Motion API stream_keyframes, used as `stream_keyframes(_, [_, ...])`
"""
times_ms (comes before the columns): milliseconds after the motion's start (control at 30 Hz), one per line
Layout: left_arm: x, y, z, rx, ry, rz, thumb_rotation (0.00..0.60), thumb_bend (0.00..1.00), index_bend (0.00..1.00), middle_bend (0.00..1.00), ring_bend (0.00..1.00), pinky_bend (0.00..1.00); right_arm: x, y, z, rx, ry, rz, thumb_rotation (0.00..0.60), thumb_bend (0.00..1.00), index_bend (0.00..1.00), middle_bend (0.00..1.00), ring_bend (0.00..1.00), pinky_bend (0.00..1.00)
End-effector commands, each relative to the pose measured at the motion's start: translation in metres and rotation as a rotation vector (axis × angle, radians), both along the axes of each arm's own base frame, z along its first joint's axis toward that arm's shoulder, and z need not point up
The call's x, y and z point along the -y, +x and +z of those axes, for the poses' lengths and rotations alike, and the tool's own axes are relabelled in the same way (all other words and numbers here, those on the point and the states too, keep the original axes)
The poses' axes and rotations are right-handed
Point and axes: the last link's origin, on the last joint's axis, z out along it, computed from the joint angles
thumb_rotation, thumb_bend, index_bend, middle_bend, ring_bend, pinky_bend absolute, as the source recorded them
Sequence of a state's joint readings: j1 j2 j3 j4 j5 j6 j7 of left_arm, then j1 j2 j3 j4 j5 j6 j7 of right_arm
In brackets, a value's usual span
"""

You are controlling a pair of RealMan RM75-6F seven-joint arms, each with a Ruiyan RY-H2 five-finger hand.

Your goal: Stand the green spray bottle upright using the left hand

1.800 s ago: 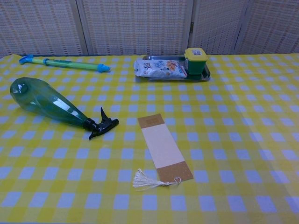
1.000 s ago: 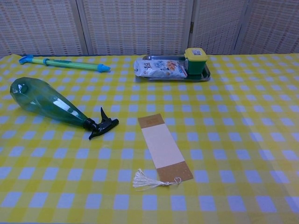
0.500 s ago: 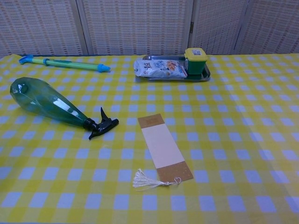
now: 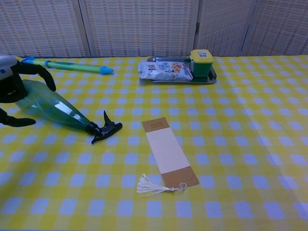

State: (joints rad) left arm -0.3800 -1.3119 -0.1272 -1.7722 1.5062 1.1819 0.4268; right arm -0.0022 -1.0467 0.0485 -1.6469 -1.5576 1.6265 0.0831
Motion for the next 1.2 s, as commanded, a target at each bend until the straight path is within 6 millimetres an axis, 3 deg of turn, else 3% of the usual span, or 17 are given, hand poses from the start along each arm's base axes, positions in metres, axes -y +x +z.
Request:
stream_keyframes(33, [-0.012,0.004,-0.015,-0.011,-0.021,-0.009,0.6,0.24,0.39,1.0,1.0,1.0,-0.009,0.003,0.017,0.06,-0.042,0.083,0.6,0.2,0.0,0.0,0.0,0.0])
stream_keyframes(233, [-0.023,0.012,-0.034,-0.008,-0.06,-0.048,0.6,0.25,0.39,1.0,1.0,1.0,-0.017,0.0,0.029,0.134,-0.053,0.136,0.6,0.2,0.0,0.0,0.0,0.0])
stream_keyframes(800, [-0.055,0.026,-0.081,-0.037,-0.093,-0.029,0.6,0.26,0.39,1.0,1.0,1.0,-0.012,0.0,0.022,0.127,0.023,0.114,0.6,0.2,0.0,0.0,0.0,0.0])
stream_keyframes(933, [-0.062,0.023,-0.088,-0.061,-0.114,-0.016,0.6,0.33,0.4,1.0,1.0,1.0,-0.012,0.0,0.021,0.124,0.025,0.112,0.6,0.2,0.0,0.0,0.0,0.0])
stream_keyframes(1200, [-0.073,0.013,-0.094,-0.103,-0.092,0.006,0.6,0.36,0.41,1.0,1.0,1.0,-0.008,-0.002,0.019,0.12,0.042,0.1,0.6,0.2,0.0,0.0,0.0,0.0])
